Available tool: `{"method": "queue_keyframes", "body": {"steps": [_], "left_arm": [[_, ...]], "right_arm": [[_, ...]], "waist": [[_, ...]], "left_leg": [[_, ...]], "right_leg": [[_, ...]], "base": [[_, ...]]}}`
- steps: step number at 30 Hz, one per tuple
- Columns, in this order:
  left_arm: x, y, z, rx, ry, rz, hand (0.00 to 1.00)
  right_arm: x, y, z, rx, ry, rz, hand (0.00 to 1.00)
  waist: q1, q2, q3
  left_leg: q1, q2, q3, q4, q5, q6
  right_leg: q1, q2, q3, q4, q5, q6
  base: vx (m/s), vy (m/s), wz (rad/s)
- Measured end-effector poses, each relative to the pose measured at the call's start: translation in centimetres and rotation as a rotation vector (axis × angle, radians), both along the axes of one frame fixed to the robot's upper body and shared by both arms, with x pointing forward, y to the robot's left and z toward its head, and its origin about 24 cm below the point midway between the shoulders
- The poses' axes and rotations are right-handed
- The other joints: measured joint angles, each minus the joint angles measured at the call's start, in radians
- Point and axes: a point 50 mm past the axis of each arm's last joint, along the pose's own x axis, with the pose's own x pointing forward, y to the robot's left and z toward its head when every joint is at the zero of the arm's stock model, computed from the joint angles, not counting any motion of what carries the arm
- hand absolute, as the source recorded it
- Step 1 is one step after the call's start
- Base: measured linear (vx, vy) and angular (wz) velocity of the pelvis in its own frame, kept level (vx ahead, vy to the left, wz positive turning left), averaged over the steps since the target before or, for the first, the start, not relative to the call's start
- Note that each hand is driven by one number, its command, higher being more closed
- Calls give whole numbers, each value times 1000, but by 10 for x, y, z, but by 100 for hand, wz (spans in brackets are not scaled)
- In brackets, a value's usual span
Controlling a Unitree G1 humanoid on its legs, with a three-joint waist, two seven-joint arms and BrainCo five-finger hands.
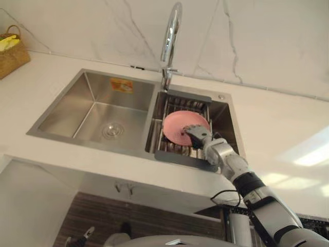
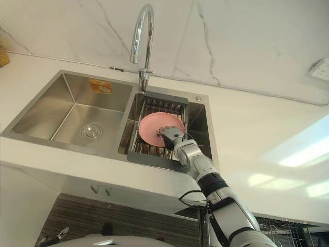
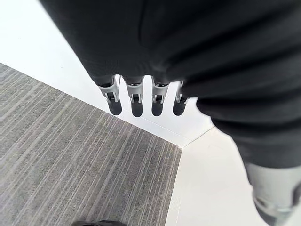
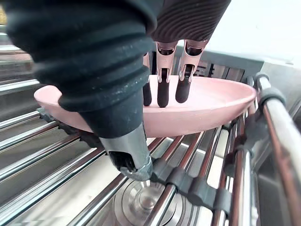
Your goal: Walk over to the sink, pick up the cup, carry it to the dishwasher, place the cup inside the dishwasher, then close the dishwasher door
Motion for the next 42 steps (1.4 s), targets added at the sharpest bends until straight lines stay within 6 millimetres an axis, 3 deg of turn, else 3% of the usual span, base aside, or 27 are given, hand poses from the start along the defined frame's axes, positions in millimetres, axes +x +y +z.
{"method": "queue_keyframes", "body": {"steps": [8, 17, 26, 42], "left_arm": [[1, 0, 0, 6, 1, -8, 0], [7, 2, 3, 33, -41, -11, 0], [6, 3, 5, 64, -48, -19, 0], [8, 3, 6, 77, -74, -32, 0]], "right_arm": [[1, -7, -1, -3, -119, -38, 100], [-5, -15, 1, 125, -283, -90, 100], [-16, -20, 15, 285, -394, -95, 100], [-25, -46, 41, 342, -515, -138, 100]], "waist": [[-1, -10, 3], [-3, -6, 6], [-18, 1, 11], [-38, 15, 11]], "left_leg": [[1, 0, 5, 0, -4, -4], [19, 0, 13, 0, -9, -5], [33, 2, 32, 0, -16, -7], [28, -5, 30, 1, -19, -1]], "right_leg": [[0, 0, 4, 0, -1, -1], [13, -1, 10, -1, -1, 0], [13, -2, 31, 7, -2, 0], [7, -6, 32, 7, -4, 4]], "base": [[1, 0, 0], [-2, 0, -1], [-34, 0, -7], [-2, 0, 0]]}}
